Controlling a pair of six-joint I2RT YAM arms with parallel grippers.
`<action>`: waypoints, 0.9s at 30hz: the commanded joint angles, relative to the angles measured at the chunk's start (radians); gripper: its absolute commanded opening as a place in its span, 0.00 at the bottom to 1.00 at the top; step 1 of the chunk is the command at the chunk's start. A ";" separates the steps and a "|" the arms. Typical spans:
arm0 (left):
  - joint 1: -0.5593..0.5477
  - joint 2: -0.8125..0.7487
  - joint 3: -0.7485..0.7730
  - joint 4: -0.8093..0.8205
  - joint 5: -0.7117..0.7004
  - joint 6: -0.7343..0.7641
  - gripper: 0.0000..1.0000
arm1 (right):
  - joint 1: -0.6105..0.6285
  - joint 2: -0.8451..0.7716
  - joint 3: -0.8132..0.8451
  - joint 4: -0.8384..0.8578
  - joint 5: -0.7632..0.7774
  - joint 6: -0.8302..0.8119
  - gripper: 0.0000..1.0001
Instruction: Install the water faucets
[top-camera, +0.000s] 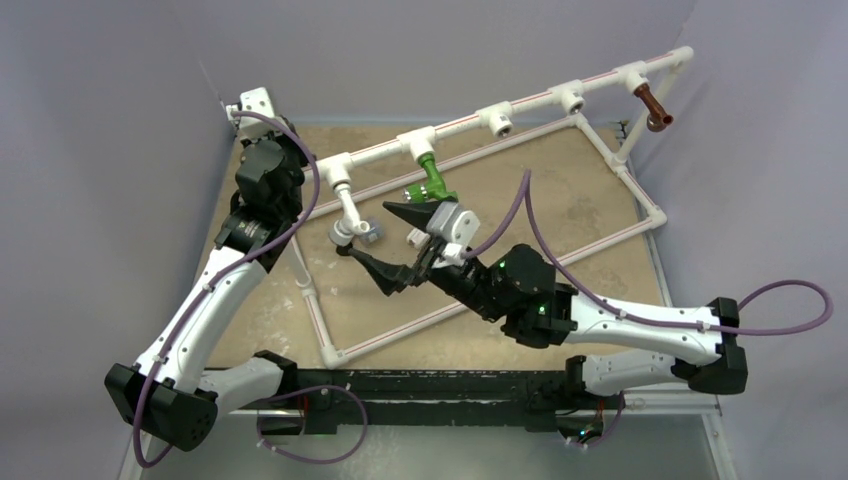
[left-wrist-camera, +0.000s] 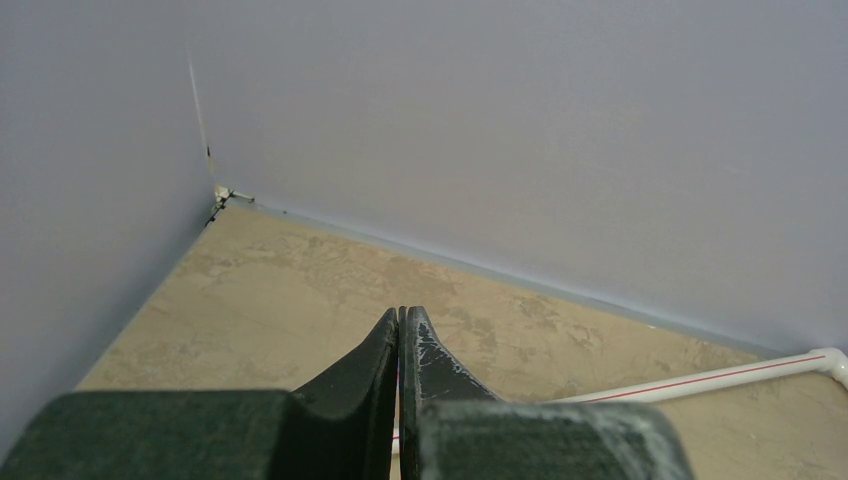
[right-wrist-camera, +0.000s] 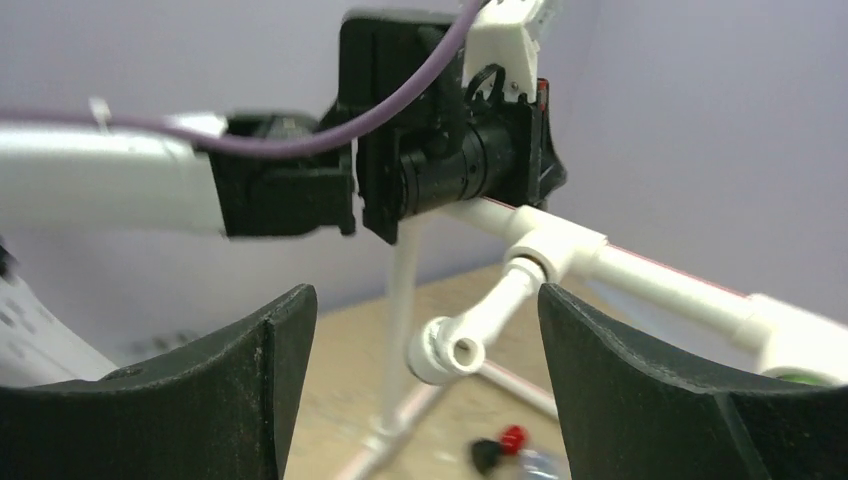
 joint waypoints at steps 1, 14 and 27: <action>-0.007 0.065 -0.061 -0.210 0.037 0.009 0.00 | 0.021 -0.001 0.073 -0.197 -0.094 -0.450 0.83; -0.007 0.070 -0.057 -0.213 0.043 0.011 0.00 | 0.078 0.071 0.080 -0.274 0.280 -1.355 0.82; -0.007 0.080 -0.055 -0.216 0.041 0.013 0.00 | 0.093 0.221 0.039 -0.057 0.404 -1.742 0.76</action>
